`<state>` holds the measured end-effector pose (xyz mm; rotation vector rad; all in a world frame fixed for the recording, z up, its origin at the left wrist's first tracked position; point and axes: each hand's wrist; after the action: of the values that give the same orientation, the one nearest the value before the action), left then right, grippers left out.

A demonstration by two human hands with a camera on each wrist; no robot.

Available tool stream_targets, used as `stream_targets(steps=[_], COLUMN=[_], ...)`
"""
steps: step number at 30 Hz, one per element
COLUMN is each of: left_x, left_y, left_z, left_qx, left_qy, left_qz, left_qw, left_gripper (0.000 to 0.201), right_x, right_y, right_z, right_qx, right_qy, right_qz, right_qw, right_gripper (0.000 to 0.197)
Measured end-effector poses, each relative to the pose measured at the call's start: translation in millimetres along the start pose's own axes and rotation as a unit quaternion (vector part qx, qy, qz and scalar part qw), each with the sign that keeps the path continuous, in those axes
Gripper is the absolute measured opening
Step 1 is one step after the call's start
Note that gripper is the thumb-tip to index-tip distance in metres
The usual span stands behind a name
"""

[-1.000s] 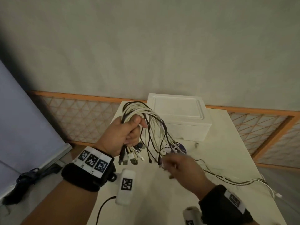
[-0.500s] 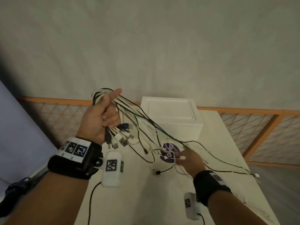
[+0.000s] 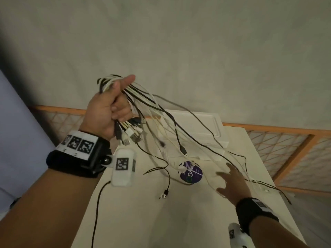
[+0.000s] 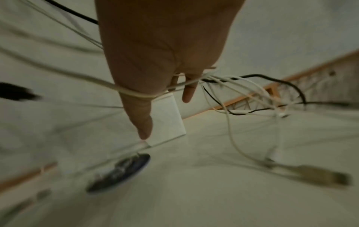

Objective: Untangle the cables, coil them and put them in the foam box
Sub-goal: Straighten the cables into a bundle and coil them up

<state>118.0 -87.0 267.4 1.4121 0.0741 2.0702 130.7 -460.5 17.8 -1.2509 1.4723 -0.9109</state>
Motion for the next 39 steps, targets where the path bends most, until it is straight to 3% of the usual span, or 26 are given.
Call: stream_targets(steps=[3, 4, 5, 6, 7, 9, 10, 12, 14, 16, 17, 19, 20, 21, 23, 24, 27, 30, 33, 35, 37, 39], left_x=[3.1, 0.6, -2.3, -4.9, -6.5, -9.1, -10.3, -12.0, -13.5, -16.9, -19.2, -23.4, -25.4, -27.7, -32.0, -33.8, -31.4, -8.4, 23.1, 28.3, 18.0, 2.1], left_y=[0.5, 1.6, 1.7, 0.4, -0.6, -2.3, -2.2, -1.9, 0.2, 3.6, 5.9, 10.5, 12.8, 14.8, 20.0, 22.8, 32.0, 24.2, 1.1, -7.8, -7.7, -3.5], left_z=[2.0, 1.7, 0.8, -0.3, -1.3, -2.0, -1.7, -0.7, 0.1, -1.2, -2.7, -6.8, -9.3, -12.3, -19.2, -22.4, -29.3, -31.3, -33.5, -37.1, -39.7, -39.9], left_qx=[0.019, 0.018, 0.018, 0.017, 0.008, -0.013, -0.019, -0.03, -0.038, -0.035, -0.032, -0.03, -0.03, -0.038, -0.08, -0.104, -0.137, -0.112, -0.096, -0.076, -0.066, -0.065], left_qy=[-0.036, -0.042, -0.044, -0.044, -0.044, -0.054, -0.062, -0.074, -0.085, -0.091, -0.096, -0.108, -0.115, -0.12, -0.117, -0.113, -0.095, -0.048, -0.027, -0.053, -0.08, -0.099], left_qz=[0.044, 0.054, 0.054, 0.047, 0.039, 0.032, 0.035, 0.04, 0.051, 0.076, 0.085, 0.098, 0.103, 0.107, 0.106, 0.102, 0.106, 0.063, 0.047, 0.07, 0.095, 0.099], left_qw=[0.998, 0.998, 0.997, 0.998, 0.998, 0.998, 0.997, 0.996, 0.994, 0.992, 0.991, 0.989, 0.988, 0.986, 0.984, 0.983, 0.98, 0.991, 0.994, 0.993, 0.99, 0.988], left_gripper=[0.032, 0.032, 0.032, 0.031, 0.031, 0.041, 0.046, 0.048, 0.039, 0.029, 0.027, 0.027, 0.027, 0.026, 0.026, 0.031, 0.037, 0.037, 0.036, 0.04, 0.044, 0.044], right_x=[16.5, 24.9, 30.5, 32.0, 25.7, 8.4, -2.0, -41.3, -78.0, -110.9, -124.2, -152.3, -168.6, -184.1, -212.1, -222.6, -235.2, -191.3, -114.5, -85.9, -87.1, -107.4], right_y=[8.6, 7.2, 4.4, 0.6, -6.1, -24.3, -35.7, -67.6, -96.2, -124.7, -134.9, -150.5, -153.7, -158.1, -155.5, -147.5, -98.1, -25.8, 33.1, 38.5, 21.0, -9.8], right_z=[-4.3, -4.6, -3.1, 2.8, 4.3, -2.7, -3.1, -9.8, -20.3, -30.0, -34.1, -43.0, -47.2, -54.5, -63.1, -63.1, -43.9, -21.0, -7.8, -7.7, -13.1, -25.3], right_qx=[-0.054, -0.036, 0.045, 0.032, -0.051, -0.231, -0.269, -0.305, -0.261, -0.126, -0.026, 0.149, 0.184, 0.168, -0.008, -0.095, -0.243, -0.272, -0.313, -0.324, -0.378, -0.411], right_qy=[-0.026, -0.02, -0.029, -0.019, -0.011, -0.057, -0.065, -0.044, -0.081, -0.113, -0.136, -0.202, -0.253, -0.309, -0.373, -0.378, -0.289, -0.191, -0.046, 0.012, -0.002, -0.067], right_qz=[-0.026, -0.031, -0.026, 0.015, 0.099, 0.027, -0.057, -0.108, -0.096, -0.091, -0.079, 0.062, 0.17, 0.295, 0.485, 0.486, 0.225, 0.018, -0.097, -0.154, -0.169, -0.167], right_qw=[0.998, 0.999, 0.998, 0.999, 0.994, 0.971, 0.959, 0.945, 0.957, 0.981, 0.987, 0.966, 0.935, 0.888, 0.791, 0.782, 0.898, 0.943, 0.944, 0.933, 0.91, 0.893], right_gripper=[0.062, 0.062, 0.057, 0.037, 0.026, 0.037, 0.047, 0.049, 0.041, 0.032, 0.029, 0.024, 0.023, 0.023, 0.031, 0.034, 0.034, 0.059, 0.051, 0.053, 0.058, 0.059])
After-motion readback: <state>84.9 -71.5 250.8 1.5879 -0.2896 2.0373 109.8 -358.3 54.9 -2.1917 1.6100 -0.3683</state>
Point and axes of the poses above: each hand's wrist, its own z-axis towards the middle knuckle, its own y-axis out of the palm, x = y × z, and after that the axes turned 13 degrees about -x, right-handed
